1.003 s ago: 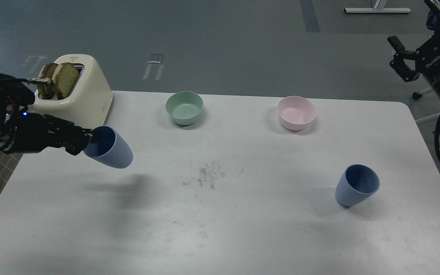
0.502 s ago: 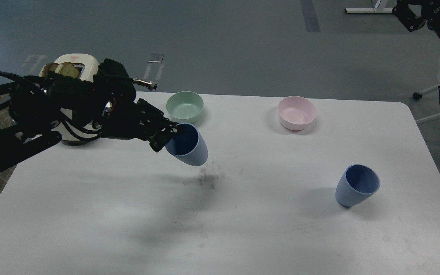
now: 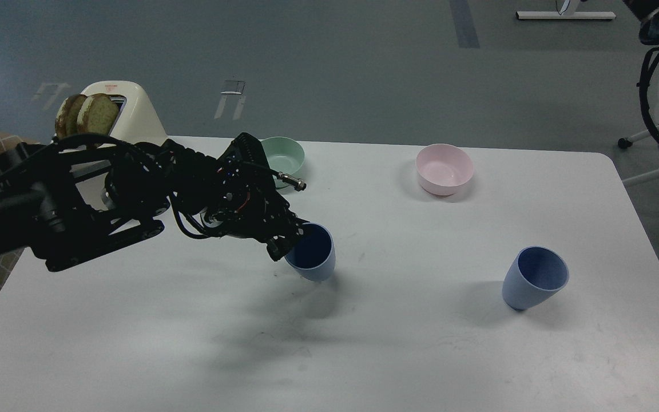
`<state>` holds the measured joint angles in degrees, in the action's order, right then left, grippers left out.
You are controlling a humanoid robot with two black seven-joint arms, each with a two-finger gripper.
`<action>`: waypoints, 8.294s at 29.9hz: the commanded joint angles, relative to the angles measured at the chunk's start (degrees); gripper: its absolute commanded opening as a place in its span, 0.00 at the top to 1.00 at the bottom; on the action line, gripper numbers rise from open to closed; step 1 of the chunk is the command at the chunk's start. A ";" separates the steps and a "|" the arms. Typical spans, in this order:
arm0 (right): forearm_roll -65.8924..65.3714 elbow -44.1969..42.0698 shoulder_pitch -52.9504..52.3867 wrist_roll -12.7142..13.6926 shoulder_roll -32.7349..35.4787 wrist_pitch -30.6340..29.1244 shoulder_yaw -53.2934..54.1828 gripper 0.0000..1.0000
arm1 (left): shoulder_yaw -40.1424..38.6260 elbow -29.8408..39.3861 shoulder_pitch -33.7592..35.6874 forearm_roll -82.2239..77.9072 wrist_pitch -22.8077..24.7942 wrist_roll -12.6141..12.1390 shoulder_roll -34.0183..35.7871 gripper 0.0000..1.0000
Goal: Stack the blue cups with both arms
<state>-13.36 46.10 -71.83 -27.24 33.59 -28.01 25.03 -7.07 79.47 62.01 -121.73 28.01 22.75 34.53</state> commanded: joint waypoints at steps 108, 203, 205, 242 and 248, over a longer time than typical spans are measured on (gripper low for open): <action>-0.24 16.13 50.91 -0.76 26.09 0.01 29.20 0.00 | -26.33 -25.41 -7.43 109.43 -0.01 -13.08 -3.07 0.02; -87.54 28.87 5.47 -0.76 23.81 0.01 -27.14 0.01 | -26.51 -24.80 -12.88 108.37 -0.01 -13.43 -7.55 0.02; -87.54 28.87 5.56 -0.76 23.55 0.01 -27.40 0.01 | -26.51 -24.80 -12.88 108.37 -0.01 -13.43 -7.55 0.02; -88.68 27.29 8.73 -0.76 20.03 0.01 -27.93 1.00 | -28.53 -24.80 -14.64 108.37 -0.01 -13.43 -7.11 0.02; -88.51 27.99 4.88 -0.76 20.03 0.01 -27.67 1.00 | -28.62 -24.80 -14.73 108.37 -0.01 -13.43 -6.93 0.02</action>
<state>-102.04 73.71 -64.18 -28.00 53.60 -28.00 -2.82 -35.62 54.66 47.30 -13.36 28.00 9.32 27.43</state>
